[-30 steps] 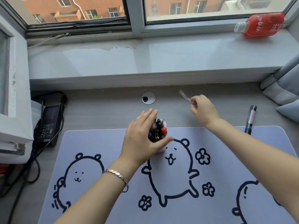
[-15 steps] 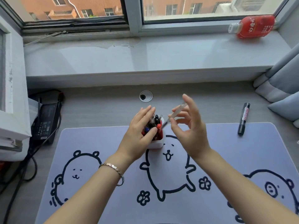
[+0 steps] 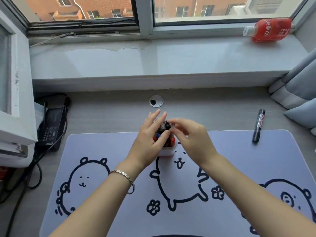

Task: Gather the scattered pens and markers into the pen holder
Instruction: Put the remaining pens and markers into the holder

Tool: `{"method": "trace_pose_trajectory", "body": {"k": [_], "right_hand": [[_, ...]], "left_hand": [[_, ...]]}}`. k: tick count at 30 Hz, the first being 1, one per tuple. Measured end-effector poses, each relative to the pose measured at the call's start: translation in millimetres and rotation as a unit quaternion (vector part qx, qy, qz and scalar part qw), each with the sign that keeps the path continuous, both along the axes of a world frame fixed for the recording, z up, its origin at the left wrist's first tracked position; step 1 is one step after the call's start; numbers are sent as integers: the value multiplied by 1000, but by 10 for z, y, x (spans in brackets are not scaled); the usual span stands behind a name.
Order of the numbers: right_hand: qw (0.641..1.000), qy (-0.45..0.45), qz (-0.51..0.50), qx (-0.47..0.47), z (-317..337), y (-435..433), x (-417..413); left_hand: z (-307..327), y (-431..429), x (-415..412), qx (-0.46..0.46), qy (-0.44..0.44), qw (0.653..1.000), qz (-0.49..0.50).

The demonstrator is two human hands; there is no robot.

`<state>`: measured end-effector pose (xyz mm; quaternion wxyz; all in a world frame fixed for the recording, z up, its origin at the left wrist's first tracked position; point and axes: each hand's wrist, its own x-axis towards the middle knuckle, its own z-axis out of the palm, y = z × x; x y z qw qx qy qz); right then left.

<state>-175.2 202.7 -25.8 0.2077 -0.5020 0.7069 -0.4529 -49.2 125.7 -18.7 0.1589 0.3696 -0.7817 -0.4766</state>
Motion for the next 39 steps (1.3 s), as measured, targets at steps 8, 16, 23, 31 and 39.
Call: {"method": "trace_pose_trajectory", "body": {"k": [8,16,23,31,39], "right_hand": [[997,22,-66,-26,-153,85,55],[983,26,-69,169,-105,285,-658],[813,103,-309,483,-597,538,-1894],[921,20,-288,262,-479,471,-1576],[993,-16,-54,100,560,488,-727]], "left_hand": [[-20,26,-28,-31,-25,999,12],[-29,103,-139,-130,-93,985,65],[-33,170,-211,-167,-84,976,111],[1,128,-104,-81,-47,992,89],[5,98,-48,-31,-29,997,66]]}}
